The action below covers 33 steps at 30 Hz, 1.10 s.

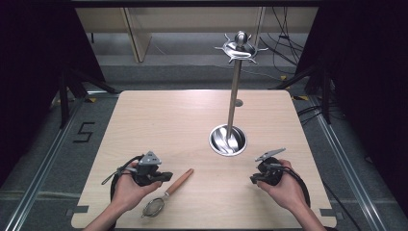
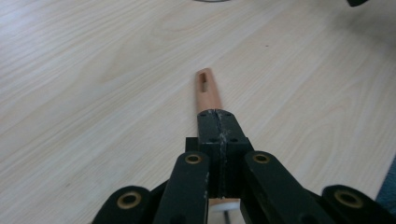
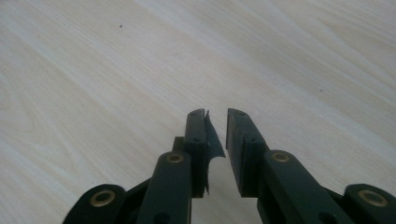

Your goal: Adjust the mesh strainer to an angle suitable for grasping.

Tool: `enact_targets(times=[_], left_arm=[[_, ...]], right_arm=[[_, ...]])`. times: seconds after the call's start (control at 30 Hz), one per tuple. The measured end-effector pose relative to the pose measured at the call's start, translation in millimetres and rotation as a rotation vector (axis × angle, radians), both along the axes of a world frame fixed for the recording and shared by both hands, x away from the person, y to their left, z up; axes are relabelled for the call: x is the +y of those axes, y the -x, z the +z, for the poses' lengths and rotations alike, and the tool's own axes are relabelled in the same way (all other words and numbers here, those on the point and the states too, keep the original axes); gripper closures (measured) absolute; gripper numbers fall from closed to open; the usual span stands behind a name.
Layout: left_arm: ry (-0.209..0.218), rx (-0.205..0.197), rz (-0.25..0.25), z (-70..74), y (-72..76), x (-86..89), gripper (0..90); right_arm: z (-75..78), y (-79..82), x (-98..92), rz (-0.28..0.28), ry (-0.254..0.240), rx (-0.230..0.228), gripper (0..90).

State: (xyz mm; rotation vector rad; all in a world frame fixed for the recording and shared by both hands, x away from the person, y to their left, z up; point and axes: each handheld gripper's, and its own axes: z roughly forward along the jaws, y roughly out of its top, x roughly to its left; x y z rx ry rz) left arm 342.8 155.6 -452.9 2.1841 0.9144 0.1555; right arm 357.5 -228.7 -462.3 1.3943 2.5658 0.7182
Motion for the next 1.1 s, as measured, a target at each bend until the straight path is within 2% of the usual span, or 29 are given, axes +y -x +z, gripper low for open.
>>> enact_targets(times=[0.03,0.07,0.17,0.2,0.23,0.3,0.33,0.4,0.43,0.47,0.5,0.53,0.57,0.7,0.73,0.77,0.8,0.87,0.9,0.97,1.0,1.03,1.1], left_arm=[[-0.007,0.01,-0.008,0.0,0.2,-4.5,89.1],[-0.017,0.01,-0.03,0.4,0.1,-8.2,89.1],[-0.03,0.011,-0.055,0.9,-0.1,-15.1,89.0],[-0.034,0.03,-0.068,1.7,0.0,-22.6,89.0],[-0.034,0.03,-0.068,1.7,0.0,-22.6,89.0],[-0.072,0.029,-0.1,2.1,-1.7,-30.0,89.0],[-0.156,0.024,-0.169,4.1,-4.3,-34.6,89.0],[-0.161,0.027,-0.173,3.1,-4.0,-40.1,89.0],[-0.17,0.049,-0.177,2.1,-3.5,-46.5,89.0],[-0.187,0.061,-0.184,1.5,-3.2,-51.9,89.0],[-0.218,0.053,-0.185,-0.3,-1.4,-61.3,89.1],[-0.218,0.053,-0.185,-0.3,-1.4,-61.3,89.1],[-0.241,0.058,-0.187,-3.1,-0.9,-70.7,89.1],[-0.24,0.083,-0.178,-5.4,-4.9,-82.2,89.2],[-0.238,0.091,-0.168,-5.7,-7.1,-85.5,89.3],[-0.269,0.106,-0.148,-4.8,-13.7,-89.7,89.3],[-0.239,0.121,-0.114,-5.8,-15.4,-92.9,89.3],[-0.23,0.143,-0.084,-8.1,-20.1,-96.1,89.3],[-0.23,0.143,-0.084,-8.1,-20.1,-96.1,89.3],[-0.26,0.148,-0.067,-13.3,-26.6,-99.0,89.3],[-0.258,0.159,-0.057,-14.9,-28.8,-100.0,89.3],[-0.277,0.158,-0.062,-15.5,-31.8,-100.2,89.3],[-0.279,0.163,-0.05,-17.4,-34.6,-101.4,89.3]], right_arm=[[0.0,-0.5,-1.5,-0.012,-0.005,-0.006,75.6],[-1.0,-2.3,-4.6,0.008,-0.003,-0.035,74.8],[-0.7,-1.5,-6.7,-0.014,-0.003,-0.031,72.7],[-1.6,-2.0,-9.4,-0.022,-0.013,-0.038,70.9],[-1.6,-2.0,-9.4,-0.022,-0.013,-0.038,70.9],[-1.0,-1.0,-9.7,-0.036,-0.018,-0.033,70.2],[-0.7,-1.1,-10.0,-0.039,-0.021,-0.031,69.7],[-0.8,-1.2,-10.6,-0.036,-0.019,-0.032,69.7],[-1.7,-2.2,-11.8,-0.023,-0.017,-0.045,69.5],[-1.8,-2.0,-11.7,-0.034,-0.018,-0.037,69.4],[-2.2,-2.0,-11.9,-0.033,-0.012,-0.038,69.3],[-2.6,-1.8,-11.3,-0.04,-0.013,-0.042,69.3],[-3.0,-1.6,-11.1,-0.041,-0.009,-0.044,69.3],[-2.3,-0.2,-10.0,-0.04,-0.007,-0.035,69.4],[-1.8,0.1,-9.6,-0.041,-0.009,-0.034,69.4],[-2.0,-0.4,-10.0,-0.034,-0.011,-0.041,69.5],[-1.9,-0.7,-10.4,-0.034,-0.01,-0.042,69.6],[-0.9,-0.1,-11.3,-0.04,-0.012,-0.036,70.0],[-0.9,-0.1,-11.3,-0.04,-0.012,-0.036,70.0],[-1.9,-0.6,-13.4,-0.044,-0.016,-0.037,70.2],[-1.9,-0.8,-13.6,-0.043,-0.012,-0.033,70.3],[-1.9,-0.9,-13.8,-0.043,-0.013,-0.031,70.3],[-1.8,-1.1,-13.8,-0.041,-0.015,-0.031,70.3]])
